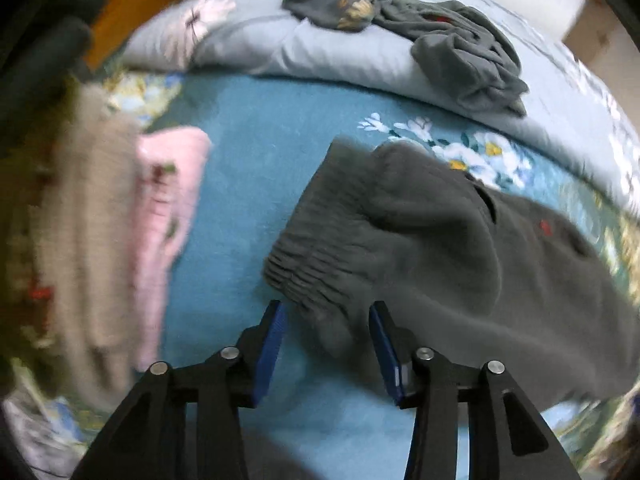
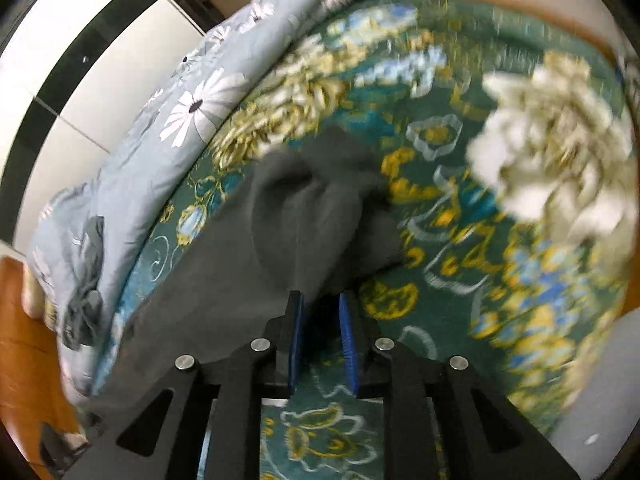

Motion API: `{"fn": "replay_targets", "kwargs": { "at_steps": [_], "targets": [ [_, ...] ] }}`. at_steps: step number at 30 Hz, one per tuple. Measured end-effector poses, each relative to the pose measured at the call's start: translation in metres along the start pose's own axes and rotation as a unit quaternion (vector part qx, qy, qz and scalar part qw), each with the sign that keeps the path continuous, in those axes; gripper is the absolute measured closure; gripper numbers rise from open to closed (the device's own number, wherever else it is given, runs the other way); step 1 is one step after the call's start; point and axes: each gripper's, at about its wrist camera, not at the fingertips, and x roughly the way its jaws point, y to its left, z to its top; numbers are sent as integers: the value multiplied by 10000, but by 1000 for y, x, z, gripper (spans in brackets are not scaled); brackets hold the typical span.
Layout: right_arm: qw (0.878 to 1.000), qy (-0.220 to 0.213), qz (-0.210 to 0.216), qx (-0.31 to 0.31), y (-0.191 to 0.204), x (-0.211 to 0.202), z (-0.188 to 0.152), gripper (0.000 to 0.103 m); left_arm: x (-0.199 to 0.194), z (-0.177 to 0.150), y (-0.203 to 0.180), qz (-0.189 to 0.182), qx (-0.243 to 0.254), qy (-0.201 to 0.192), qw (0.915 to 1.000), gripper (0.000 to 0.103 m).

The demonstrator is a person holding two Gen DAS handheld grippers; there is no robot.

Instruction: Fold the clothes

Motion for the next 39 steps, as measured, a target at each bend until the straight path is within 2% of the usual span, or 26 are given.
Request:
{"fn": "replay_targets", "kwargs": {
  "at_steps": [1, 3, 5, 6, 7, 8, 11, 13, 15, 18, 23, 24, 29, 31, 32, 33, 34, 37, 39],
  "targets": [
    [9999, -88, -24, -140, 5, -7, 1, 84, -9, -2, 0, 2, 79, -105, 9999, 54],
    [9986, -136, 136, -488, 29, -10, 3, 83, -18, 9, -3, -302, 139, -306, 9990, 53],
    [9943, -19, 417, -978, 66, -5, -1, 74, -24, 19, -9, -602, 251, -545, 9964, 49],
    [9907, 80, 548, -1240, 84, 0, -4, 66, -24, 24, -12, -698, 325, -646, 9949, 45],
    [9864, 180, 656, -1499, 102, 5, -10, 59, -17, 30, -15, -637, 406, -659, 9950, 45],
    [9797, 339, 753, -1826, 125, 13, -18, 57, -11, 35, -18, -575, 487, -673, 9949, 45],
    [9517, 738, 851, -2857, 192, 38, -49, 53, 4, 43, -16, -295, 493, -803, 9951, 45],
    [9273, 903, 801, -3543, 231, 55, -74, 50, 14, 45, -7, -146, 296, -830, 9960, 45],
    [9036, 1007, 736, -4099, 258, 73, -93, 45, 24, 48, 10, -282, -56, -685, 9972, 42],
    [8676, 1136, 676, -4794, 292, 97, -118, 44, 36, 52, 21, -550, -292, -464, 9970, 37],
    [7940, 1242, 366, -5940, 332, 137, -145, 43, 57, 63, 29, -934, -515, -228, 9940, 35],
    [7852, 1272, 322, -6052, 335, 141, -148, 43, 61, 64, 31, -1075, -578, -160, 9924, 35],
    [7626, 1475, 153, -6296, 338, 150, -157, 43, 68, 63, 42, -1705, -918, -81, 9810, 35],
    [7532, 1555, 86, -6390, 339, 154, -160, 43, 68, 62, 46, -1898, -1016, -88, 9765, 41],
    [7484, 1596, 52, -6437, 340, 156, -162, 45, 66, 62, 46, -1927, -1007, -108, 9760, 43],
    [7436, 1635, 18, -6483, 340, 158, -164, 55, 65, 62, 46, -1944, -988, -133, 9758, 45],
    [7387, 1675, -15, -6529, 341, 159, -166, 71, 63, 62, 44, -1927, -943, -171, 9766, 48],
    [7237, 1794, -117, -6663, 342, 165, -171, 94, 57, 62, 41, -1833, -831, -289, 9791, 52],
    [7273, 1630, -79, -6666, 345, 155, -166, 96, 52, 62, 39, -1766, -763, -379, 9806, 53]
  ]
}}
